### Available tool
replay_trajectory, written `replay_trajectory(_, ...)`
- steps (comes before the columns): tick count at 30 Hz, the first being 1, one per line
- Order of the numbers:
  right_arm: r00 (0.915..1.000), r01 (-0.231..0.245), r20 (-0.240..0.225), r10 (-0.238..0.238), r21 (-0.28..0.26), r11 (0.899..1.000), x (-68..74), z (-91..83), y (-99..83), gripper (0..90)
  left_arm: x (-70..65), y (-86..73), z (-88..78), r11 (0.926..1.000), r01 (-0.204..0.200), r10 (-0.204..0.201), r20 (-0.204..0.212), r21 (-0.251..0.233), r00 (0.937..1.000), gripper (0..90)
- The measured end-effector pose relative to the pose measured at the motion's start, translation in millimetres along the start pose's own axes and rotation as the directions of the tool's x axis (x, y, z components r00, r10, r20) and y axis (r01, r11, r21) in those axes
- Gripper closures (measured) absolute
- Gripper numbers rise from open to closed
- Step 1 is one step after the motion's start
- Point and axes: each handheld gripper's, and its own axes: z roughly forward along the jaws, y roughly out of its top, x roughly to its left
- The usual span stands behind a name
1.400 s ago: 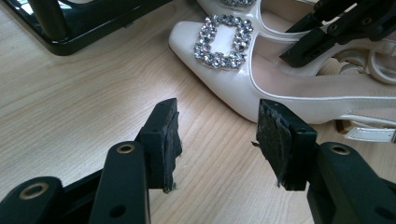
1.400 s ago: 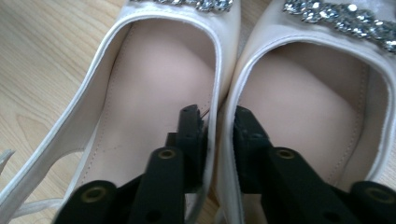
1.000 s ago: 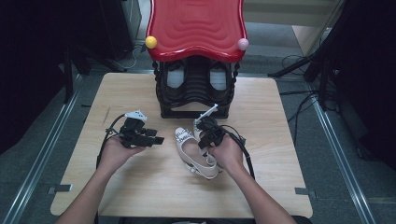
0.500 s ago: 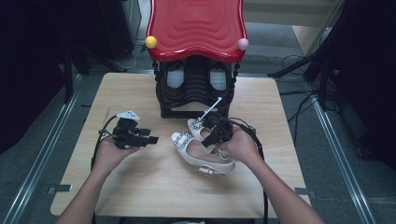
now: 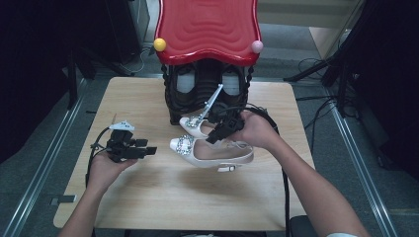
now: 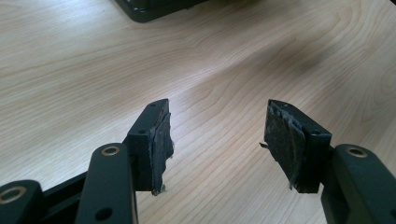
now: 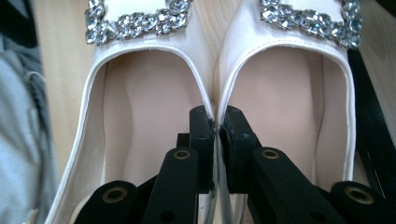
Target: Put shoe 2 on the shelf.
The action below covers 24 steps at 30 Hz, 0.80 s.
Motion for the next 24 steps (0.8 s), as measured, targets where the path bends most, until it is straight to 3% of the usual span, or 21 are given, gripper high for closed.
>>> replay_trajectory(10,0.9953,0.084,-0.04,-0.088,-0.099,0.992,3.4,-39.6,30.3,85.5,2.7,-6.2,-5.8,0.9998,0.019,-0.019,-0.012,-0.007,0.9997,41.1)
replay_trajectory(14,0.9941,0.075,-0.066,-0.085,-0.15,0.986,5.3,-55.8,39.5,85.6,3.0,-7.1,-7.5,0.9998,0.018,-0.018,-0.01,-0.002,0.9998,41.1)
replay_trajectory(18,0.9907,0.096,-0.075,-0.113,-0.203,0.974,8.6,-71.7,46.2,85.6,3.1,-7.3,-7.3,0.9997,0.023,-0.023,-0.011,-0.003,0.9997,41.1)
replay_trajectory(24,0.9898,0.092,-0.075,-0.121,-0.306,0.948,10.3,-98.7,55.7,85.6,2.7,-7.4,-6.1,0.9997,0.023,-0.023,-0.014,-0.006,0.9996,41.1)
